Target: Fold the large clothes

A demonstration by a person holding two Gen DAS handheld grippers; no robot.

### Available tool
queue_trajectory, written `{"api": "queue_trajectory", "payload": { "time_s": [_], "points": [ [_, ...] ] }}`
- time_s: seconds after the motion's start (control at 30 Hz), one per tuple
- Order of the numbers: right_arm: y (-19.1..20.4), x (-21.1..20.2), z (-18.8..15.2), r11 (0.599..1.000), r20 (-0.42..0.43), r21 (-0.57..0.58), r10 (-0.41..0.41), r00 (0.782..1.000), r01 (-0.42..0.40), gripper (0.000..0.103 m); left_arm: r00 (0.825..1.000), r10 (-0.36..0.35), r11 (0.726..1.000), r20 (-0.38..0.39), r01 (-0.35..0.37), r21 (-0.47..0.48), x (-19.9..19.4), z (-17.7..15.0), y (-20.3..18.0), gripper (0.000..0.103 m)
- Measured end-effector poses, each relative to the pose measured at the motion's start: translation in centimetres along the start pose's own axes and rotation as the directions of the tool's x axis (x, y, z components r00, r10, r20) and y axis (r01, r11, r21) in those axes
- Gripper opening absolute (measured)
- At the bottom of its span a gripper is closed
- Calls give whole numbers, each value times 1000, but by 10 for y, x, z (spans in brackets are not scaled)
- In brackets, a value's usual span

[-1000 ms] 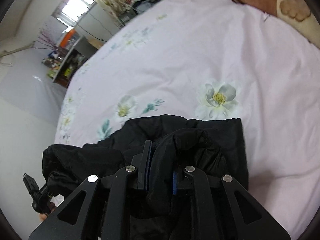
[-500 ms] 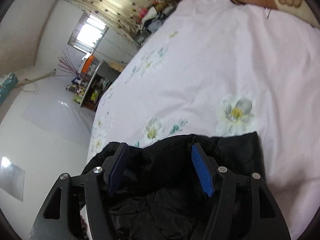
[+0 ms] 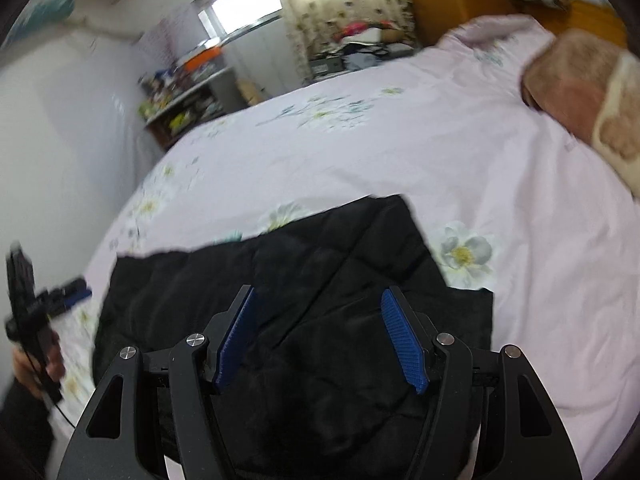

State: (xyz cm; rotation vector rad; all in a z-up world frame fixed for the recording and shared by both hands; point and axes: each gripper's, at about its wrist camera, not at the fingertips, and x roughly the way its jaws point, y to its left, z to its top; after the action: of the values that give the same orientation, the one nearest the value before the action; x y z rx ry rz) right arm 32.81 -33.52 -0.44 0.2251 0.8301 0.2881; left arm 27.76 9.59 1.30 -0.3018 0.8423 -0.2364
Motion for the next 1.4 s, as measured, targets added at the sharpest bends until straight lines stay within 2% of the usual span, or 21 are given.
{"api": "queue_trajectory", "payload": {
  "time_s": [0.07,0.13,0.2,0.27,0.47,0.77,0.9,0.97,1.0,1.07,1.13,1.2,1.27,1.33,1.37,1.4],
  "points": [
    [19,15,-7,996,-7,-77,-36,999,36,65,998,51,996,21,-53,78,18,-6,-16,83],
    [23,46,-10,987,-29,-114,-115,993,111,64,987,161,980,24,-163,116,44,-8,-18,83],
    [14,72,-10,979,-45,-110,-175,984,169,64,975,220,965,25,-221,142,66,-8,-12,83],
    [2,88,-11,978,-50,-92,-190,980,185,65,967,251,955,42,-254,150,79,-8,-6,83],
    [-26,118,-20,973,-59,-14,-232,971,232,64,972,228,968,62,-233,96,104,-16,14,84],
    [-31,132,-28,968,-44,-8,-253,967,253,64,968,234,967,87,-242,86,118,-24,17,84],
    [-29,132,-27,965,-57,-9,-264,963,264,64,961,271,956,60,-276,105,120,-19,12,84],
    [-25,124,-18,960,-91,-14,-280,956,280,63,955,296,948,32,-298,113,109,-10,5,81],
    [-22,118,-13,956,-94,-16,-292,952,292,62,954,299,948,34,-301,108,101,-6,0,76],
    [-6,92,-3,963,-41,-13,-271,962,271,62,962,268,957,45,-271,99,82,1,-10,69],
    [14,72,2,972,13,-19,-235,972,235,62,973,213,968,88,-223,114,62,7,-31,68],
    [44,61,3,984,51,-60,-164,985,167,62,984,137,975,118,-155,158,54,8,-59,68],
    [69,73,0,989,25,-101,-104,994,106,61,991,82,973,109,-103,206,64,5,-82,67],
    [77,96,-4,988,-23,-119,-101,995,98,57,995,94,968,44,-102,228,94,-1,-93,65],
    [76,114,-8,985,-49,-126,-124,991,117,57,994,113,969,-9,-108,224,112,-5,-92,58],
    [72,123,-10,986,-56,-120,-126,990,119,57,989,140,966,-44,-126,225,129,-10,-88,57]
  ]
}}
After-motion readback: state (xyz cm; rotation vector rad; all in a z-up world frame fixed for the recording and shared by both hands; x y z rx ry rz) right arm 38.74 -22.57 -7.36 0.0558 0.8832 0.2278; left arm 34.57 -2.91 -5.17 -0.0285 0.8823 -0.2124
